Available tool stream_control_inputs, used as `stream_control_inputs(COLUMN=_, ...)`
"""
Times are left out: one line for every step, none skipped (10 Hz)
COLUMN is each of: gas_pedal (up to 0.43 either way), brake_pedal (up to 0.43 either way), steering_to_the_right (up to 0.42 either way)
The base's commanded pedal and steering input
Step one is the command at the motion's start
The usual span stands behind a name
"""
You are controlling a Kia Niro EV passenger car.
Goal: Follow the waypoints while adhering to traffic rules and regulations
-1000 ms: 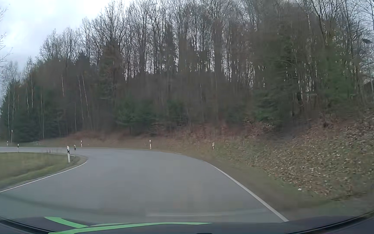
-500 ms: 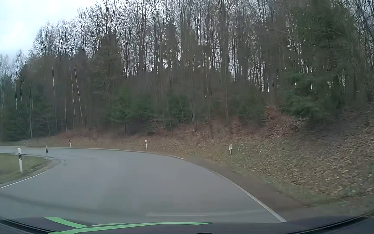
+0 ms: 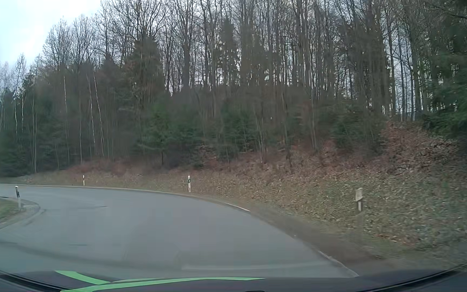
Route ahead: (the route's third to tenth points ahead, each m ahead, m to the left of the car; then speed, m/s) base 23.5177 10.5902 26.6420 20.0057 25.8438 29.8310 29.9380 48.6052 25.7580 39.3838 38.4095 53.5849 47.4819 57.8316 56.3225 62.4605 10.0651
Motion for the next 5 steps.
stream_control_inputs(gas_pedal=0.000, brake_pedal=0.159, steering_to_the_right=-0.090)
stream_control_inputs(gas_pedal=0.000, brake_pedal=0.159, steering_to_the_right=-0.097)
stream_control_inputs(gas_pedal=0.000, brake_pedal=0.152, steering_to_the_right=-0.097)
stream_control_inputs(gas_pedal=0.000, brake_pedal=0.146, steering_to_the_right=-0.098)
stream_control_inputs(gas_pedal=0.000, brake_pedal=0.146, steering_to_the_right=-0.098)
